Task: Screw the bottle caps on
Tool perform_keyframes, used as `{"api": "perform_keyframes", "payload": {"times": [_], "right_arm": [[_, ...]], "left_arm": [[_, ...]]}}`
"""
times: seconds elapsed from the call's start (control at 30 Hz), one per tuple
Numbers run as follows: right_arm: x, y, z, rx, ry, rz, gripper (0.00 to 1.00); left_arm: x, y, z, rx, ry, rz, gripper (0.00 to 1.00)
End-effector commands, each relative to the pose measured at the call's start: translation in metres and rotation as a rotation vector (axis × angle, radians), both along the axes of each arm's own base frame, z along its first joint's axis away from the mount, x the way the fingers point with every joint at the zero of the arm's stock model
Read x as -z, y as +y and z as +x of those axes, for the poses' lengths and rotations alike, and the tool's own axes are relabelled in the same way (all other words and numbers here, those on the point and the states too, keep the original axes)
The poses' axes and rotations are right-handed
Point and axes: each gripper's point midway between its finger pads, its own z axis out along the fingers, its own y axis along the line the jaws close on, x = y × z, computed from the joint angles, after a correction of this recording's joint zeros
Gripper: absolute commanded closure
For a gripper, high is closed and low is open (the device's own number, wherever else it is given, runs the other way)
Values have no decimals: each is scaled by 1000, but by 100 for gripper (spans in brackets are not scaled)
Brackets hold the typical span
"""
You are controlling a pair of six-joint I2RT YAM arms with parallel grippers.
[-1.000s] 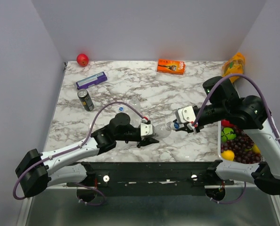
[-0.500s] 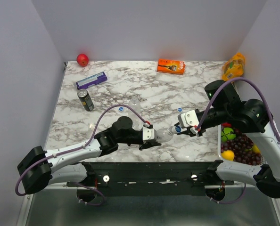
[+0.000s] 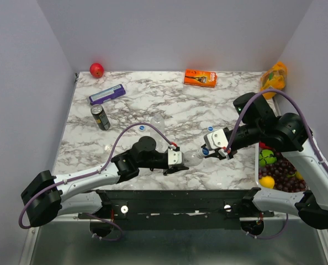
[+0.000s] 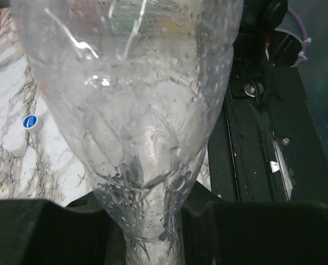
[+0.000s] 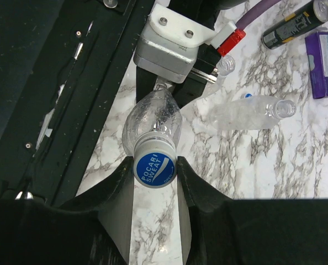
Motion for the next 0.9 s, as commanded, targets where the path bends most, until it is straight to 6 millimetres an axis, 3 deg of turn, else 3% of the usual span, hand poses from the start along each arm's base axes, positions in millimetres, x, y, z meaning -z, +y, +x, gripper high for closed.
{"api": "perform_keyframes", "payload": {"times": [0.0,0.27,0.6,0.67,0.8,0.87], "right_arm": [[31,-24,-25,-29,121,-149,71],[42,-17,-23,29,218,-161,71],[44,2,-14,434,630,-206,72],[49,0,-12,485,641,-196,72],[57,-1,-9,576,694,-228,77],[60,-3,-2,634,691,-239,87]], "left_arm": [[-23,-6,7,-8,-89,-76,100],[-41,-9,20,-77,-129,-150,100],[-66,-14,39,-198,-66,-243,100],[-70,-17,39,-200,-43,-256,100],[-72,-23,38,-206,-32,-244,100],[-73,-25,40,-225,-31,-245,100]]}}
